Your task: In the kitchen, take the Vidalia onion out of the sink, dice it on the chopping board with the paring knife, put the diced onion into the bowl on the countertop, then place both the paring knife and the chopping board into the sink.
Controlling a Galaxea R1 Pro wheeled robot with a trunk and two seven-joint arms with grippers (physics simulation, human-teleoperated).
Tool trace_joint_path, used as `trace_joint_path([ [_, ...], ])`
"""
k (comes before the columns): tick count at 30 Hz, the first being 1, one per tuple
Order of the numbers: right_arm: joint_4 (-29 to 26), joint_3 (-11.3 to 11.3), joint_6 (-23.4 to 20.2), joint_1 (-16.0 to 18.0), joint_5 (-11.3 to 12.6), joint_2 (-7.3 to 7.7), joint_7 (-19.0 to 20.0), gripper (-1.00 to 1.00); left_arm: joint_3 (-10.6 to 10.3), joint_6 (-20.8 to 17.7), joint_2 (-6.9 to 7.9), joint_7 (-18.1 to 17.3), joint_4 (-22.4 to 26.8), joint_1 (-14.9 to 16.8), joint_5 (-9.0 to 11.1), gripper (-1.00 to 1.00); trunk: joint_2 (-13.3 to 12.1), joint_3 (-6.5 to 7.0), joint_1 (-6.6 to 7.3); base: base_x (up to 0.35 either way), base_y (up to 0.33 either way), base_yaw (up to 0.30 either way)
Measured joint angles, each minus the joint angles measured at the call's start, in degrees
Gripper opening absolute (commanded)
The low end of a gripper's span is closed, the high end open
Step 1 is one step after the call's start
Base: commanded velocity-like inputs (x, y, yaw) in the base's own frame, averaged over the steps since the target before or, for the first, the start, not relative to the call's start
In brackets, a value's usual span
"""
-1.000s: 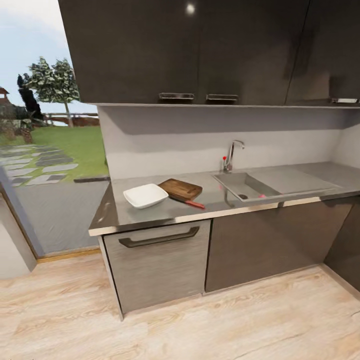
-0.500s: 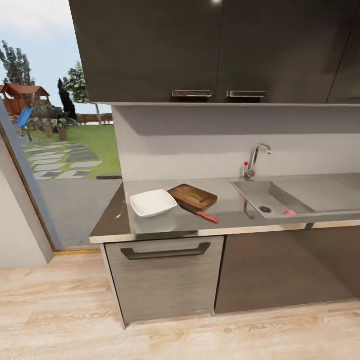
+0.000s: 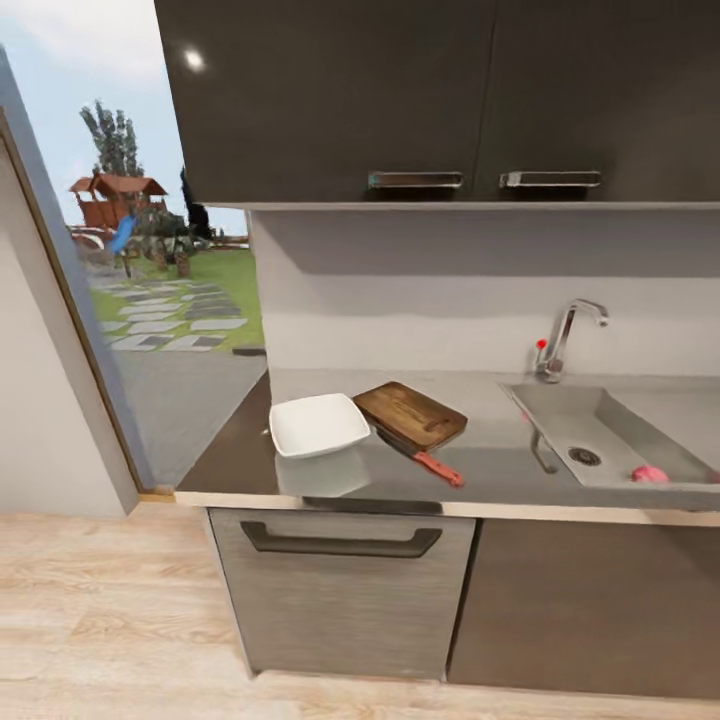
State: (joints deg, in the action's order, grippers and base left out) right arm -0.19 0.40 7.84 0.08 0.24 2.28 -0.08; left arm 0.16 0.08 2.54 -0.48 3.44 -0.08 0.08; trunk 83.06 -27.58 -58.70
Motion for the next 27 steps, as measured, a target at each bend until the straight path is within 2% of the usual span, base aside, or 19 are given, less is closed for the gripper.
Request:
trace_joint_path([
  [11,0.0,0.0,0.0,0.0,0.0,0.00,0.0,1.00,0.0,0.9,-0.08,0.0,0.1,0.0,0.0,1.00,0.0,0.00,-0.01,0.261,-0.209,0.017],
  [16,0.0,0.0,0.0,0.0,0.0,0.00,0.0,1.00,0.0,1.5,-1.39,0.1,0.2,0.0,0.0,1.00,0.0,0.00,-0.03,0.050,-0.037,0.000],
  [21,0.0,0.0,0.0,0.0,0.0,0.00,0.0,1.00,0.0,1.5,-1.77,0.1,0.2,0.0,0.0,1.00,0.0,0.00,-0.03,0.005,-0.004,0.000],
  [27,0.0,0.0,0.0,0.0,0.0,0.00,0.0,1.00,0.2,1.5,-1.83,0.1,0.3,0.0,0.0,1.00,-2.4,1.07,1.28,0.000,0.000,0.000],
])
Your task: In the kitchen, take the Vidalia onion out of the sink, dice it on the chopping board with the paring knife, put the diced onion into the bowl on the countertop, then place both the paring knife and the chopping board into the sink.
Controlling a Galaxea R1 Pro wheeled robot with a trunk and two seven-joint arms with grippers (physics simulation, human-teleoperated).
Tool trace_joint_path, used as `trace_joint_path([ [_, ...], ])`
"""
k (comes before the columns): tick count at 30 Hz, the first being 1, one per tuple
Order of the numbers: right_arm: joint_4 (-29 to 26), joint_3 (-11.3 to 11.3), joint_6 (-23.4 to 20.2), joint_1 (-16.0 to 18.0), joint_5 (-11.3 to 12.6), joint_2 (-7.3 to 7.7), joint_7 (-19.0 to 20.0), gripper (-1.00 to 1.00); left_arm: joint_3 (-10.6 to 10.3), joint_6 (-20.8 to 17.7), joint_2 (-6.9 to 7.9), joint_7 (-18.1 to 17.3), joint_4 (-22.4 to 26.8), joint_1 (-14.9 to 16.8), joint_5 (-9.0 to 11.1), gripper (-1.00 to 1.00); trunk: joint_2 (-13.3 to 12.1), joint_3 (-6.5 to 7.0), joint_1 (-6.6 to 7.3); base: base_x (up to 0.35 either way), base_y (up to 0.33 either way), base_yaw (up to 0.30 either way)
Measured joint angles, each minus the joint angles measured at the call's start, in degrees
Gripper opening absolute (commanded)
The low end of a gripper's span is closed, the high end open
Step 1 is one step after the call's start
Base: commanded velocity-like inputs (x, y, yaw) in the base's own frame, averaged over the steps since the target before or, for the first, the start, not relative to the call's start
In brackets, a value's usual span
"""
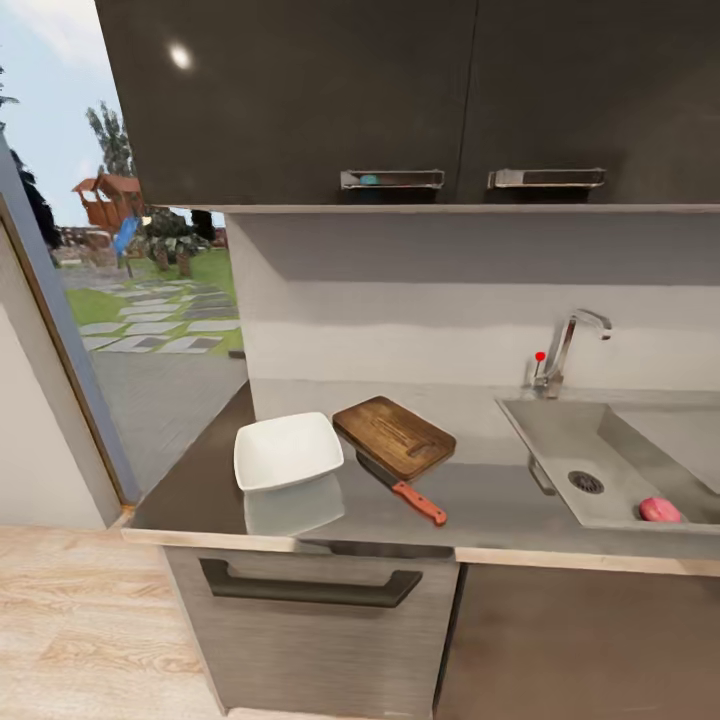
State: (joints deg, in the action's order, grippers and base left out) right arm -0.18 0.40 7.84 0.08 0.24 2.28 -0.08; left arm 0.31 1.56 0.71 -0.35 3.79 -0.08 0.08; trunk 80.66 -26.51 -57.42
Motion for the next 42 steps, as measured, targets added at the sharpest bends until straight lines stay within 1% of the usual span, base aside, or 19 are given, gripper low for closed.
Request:
trace_joint_path([
  [11,0.0,0.0,0.0,0.0,0.0,0.00,0.1,1.00,0.2,0.0,-0.69,0.0,0.1,0.0,0.0,1.00,-4.4,1.87,2.42,0.000,0.000,-0.045],
  [15,0.0,0.0,0.0,0.0,0.0,0.00,0.0,1.00,0.2,0.0,-0.70,0.0,0.1,0.0,0.0,1.00,-6.0,2.58,3.30,0.060,0.000,-0.005],
  [23,0.0,0.0,0.0,0.0,0.0,0.00,0.1,1.00,0.1,0.0,-0.71,-0.1,0.1,0.0,0.0,1.00,-9.2,4.01,5.06,0.227,0.000,-0.042],
  [27,0.0,0.0,0.0,0.0,0.0,0.00,0.1,1.00,0.2,0.0,-0.71,-0.1,0.1,0.0,0.0,1.00,-10.8,4.73,5.94,0.035,0.000,-0.112],
  [42,0.0,0.0,0.0,0.0,0.0,0.00,0.1,1.00,0.2,0.0,-0.71,-0.1,0.1,0.0,0.0,1.00,-16.9,7.43,9.23,0.001,0.000,-0.005],
])
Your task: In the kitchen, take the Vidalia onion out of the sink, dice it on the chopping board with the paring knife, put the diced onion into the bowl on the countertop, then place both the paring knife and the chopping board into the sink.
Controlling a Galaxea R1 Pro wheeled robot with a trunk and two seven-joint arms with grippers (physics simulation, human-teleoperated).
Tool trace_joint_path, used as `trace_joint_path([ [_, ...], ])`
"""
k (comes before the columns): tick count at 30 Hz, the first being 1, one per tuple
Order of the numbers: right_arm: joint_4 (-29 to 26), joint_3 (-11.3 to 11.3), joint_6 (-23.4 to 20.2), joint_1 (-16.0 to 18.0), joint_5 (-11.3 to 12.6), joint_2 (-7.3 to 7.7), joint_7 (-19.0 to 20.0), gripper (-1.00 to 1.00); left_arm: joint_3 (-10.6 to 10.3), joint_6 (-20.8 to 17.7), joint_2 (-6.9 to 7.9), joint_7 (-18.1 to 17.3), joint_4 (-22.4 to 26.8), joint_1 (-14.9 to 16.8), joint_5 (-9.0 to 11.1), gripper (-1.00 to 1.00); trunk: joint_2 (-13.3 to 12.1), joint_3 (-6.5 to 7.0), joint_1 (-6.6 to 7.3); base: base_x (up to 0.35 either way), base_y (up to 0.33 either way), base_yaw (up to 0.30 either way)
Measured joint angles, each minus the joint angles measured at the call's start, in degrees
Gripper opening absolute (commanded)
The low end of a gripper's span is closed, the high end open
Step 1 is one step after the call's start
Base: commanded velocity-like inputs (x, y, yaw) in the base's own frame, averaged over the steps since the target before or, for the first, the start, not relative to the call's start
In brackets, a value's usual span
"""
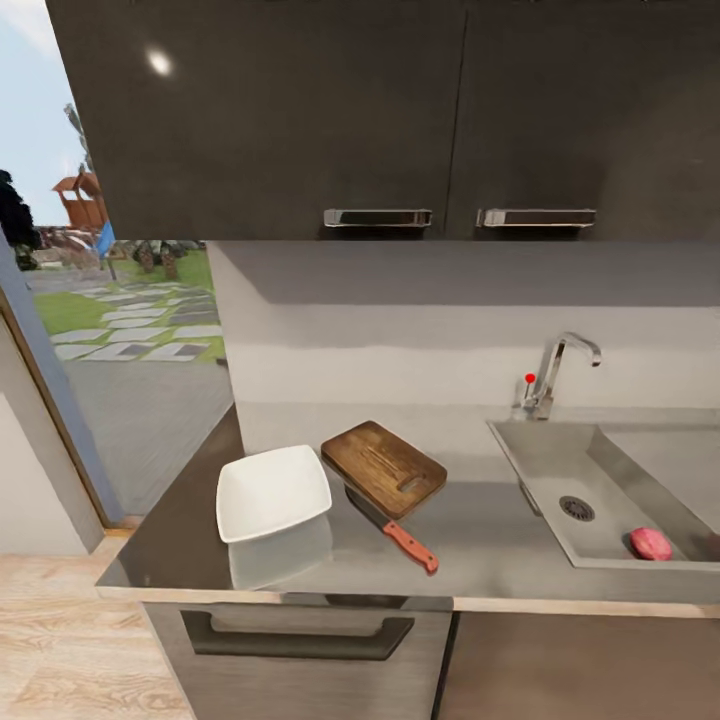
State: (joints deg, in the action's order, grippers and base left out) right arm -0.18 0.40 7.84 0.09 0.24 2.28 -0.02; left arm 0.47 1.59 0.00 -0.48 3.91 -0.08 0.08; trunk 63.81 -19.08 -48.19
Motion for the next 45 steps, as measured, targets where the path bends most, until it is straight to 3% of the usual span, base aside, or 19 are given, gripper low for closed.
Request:
trace_joint_path([
  [17,0.0,0.0,0.0,0.0,0.0,0.00,0.0,1.00,0.1,0.0,0.85,0.0,0.0,0.0,0.0,1.00,-6.8,3.06,3.74,0.000,0.000,-0.055],
  [45,0.0,0.0,0.0,0.0,0.0,0.00,-0.1,1.00,0.3,0.0,0.79,0.0,0.0,0.0,0.0,1.00,-18.1,8.09,9.89,0.000,0.000,0.000],
])
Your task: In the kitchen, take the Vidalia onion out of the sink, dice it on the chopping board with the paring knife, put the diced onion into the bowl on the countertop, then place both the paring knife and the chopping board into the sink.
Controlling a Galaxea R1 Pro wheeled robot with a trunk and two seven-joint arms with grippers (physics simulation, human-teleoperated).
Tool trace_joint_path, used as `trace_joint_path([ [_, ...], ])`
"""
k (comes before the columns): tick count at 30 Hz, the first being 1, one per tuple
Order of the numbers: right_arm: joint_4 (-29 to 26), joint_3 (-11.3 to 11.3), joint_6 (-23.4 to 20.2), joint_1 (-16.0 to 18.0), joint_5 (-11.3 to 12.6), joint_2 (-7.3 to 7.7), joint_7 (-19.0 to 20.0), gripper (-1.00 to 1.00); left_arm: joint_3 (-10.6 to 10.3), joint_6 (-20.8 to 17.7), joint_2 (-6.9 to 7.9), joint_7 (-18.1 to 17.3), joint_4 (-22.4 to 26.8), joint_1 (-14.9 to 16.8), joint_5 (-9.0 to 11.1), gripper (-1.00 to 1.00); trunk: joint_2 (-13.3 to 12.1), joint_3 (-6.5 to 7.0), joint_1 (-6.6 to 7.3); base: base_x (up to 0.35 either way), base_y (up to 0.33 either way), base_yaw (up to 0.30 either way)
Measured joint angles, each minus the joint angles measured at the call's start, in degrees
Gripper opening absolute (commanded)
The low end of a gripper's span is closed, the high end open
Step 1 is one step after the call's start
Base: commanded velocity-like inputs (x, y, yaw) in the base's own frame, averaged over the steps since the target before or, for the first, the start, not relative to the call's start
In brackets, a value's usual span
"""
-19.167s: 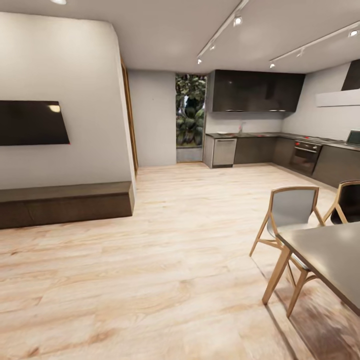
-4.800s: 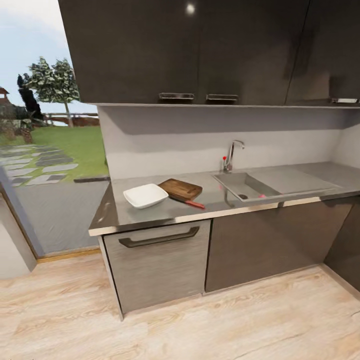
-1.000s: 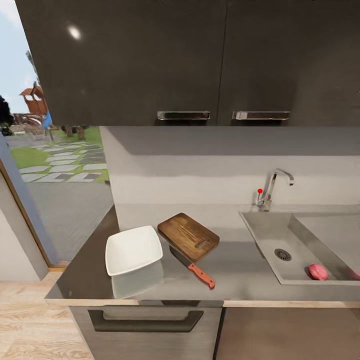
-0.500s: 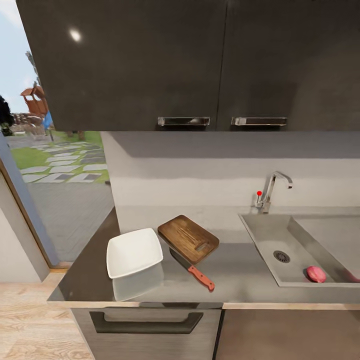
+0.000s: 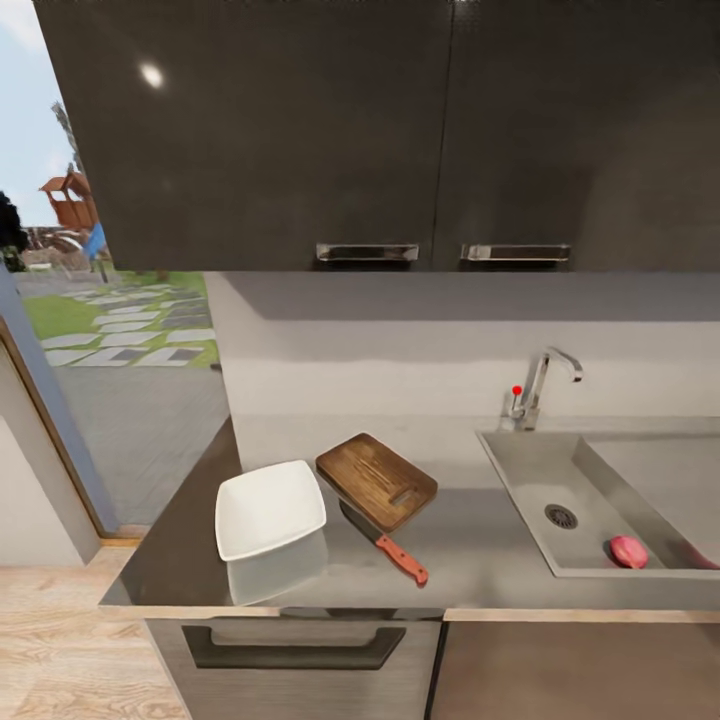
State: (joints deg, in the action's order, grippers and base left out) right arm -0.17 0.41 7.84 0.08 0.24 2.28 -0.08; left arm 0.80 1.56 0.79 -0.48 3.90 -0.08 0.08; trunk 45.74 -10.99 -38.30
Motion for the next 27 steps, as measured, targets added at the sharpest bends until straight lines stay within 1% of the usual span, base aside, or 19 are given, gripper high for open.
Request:
trace_joint_path([
  [27,0.0,-0.1,0.1,0.0,0.0,0.00,0.0,1.00,0.0,0.0,-0.18,0.0,0.0,0.0,0.0,1.00,-10.8,4.86,5.94,0.000,0.000,0.000],
])
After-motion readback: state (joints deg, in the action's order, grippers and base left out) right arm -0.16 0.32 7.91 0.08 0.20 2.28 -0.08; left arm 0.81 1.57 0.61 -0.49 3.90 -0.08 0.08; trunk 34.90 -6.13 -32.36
